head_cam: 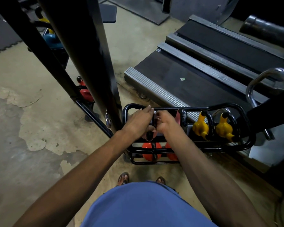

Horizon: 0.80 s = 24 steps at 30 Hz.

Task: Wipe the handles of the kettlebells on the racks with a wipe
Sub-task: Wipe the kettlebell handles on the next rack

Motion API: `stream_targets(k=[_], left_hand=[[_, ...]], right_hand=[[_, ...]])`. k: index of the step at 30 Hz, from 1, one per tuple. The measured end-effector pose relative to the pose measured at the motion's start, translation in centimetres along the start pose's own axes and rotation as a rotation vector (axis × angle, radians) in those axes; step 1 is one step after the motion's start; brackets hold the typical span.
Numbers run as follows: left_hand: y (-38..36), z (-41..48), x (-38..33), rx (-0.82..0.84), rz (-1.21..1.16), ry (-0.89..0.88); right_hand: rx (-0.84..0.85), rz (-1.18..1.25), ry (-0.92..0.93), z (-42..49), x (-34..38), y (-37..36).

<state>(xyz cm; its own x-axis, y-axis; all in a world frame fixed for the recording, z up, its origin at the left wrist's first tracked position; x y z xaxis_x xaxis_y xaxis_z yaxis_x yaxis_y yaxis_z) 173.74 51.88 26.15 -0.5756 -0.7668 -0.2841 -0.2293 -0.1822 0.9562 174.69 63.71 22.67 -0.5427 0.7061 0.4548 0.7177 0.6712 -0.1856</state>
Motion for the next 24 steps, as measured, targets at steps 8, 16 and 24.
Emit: stream_targets(k=[8,16,24], left_hand=[[-2.9,-7.9,-1.0,-0.192,0.039,-0.156],[-2.4,-8.9,-3.1,-0.144,0.153,-0.136],[-2.0,-9.2,-3.2,-0.181,0.142,-0.109]], right_hand=[[-0.183,-0.554,1.077,1.7,-1.0,1.3],[0.276,-2.169,1.327,1.1,3.7,-4.5],[0.412,-2.544,1.352,-2.0,4.6,-5.8]])
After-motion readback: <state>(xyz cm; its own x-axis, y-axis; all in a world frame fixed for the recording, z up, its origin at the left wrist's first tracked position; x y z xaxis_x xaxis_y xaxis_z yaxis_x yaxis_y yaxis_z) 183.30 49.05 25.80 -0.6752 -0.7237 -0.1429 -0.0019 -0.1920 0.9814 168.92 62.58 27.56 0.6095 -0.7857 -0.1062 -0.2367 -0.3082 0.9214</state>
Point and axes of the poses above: each hand's wrist, its own z-axis towards the middle knuckle, its own y-axis out of the back of the hand, x = y × z, the point moved 1 cm from there along z, towards the middle knuckle, and after that the axes turned 10 degrees about -x, right-handed, at the moved point
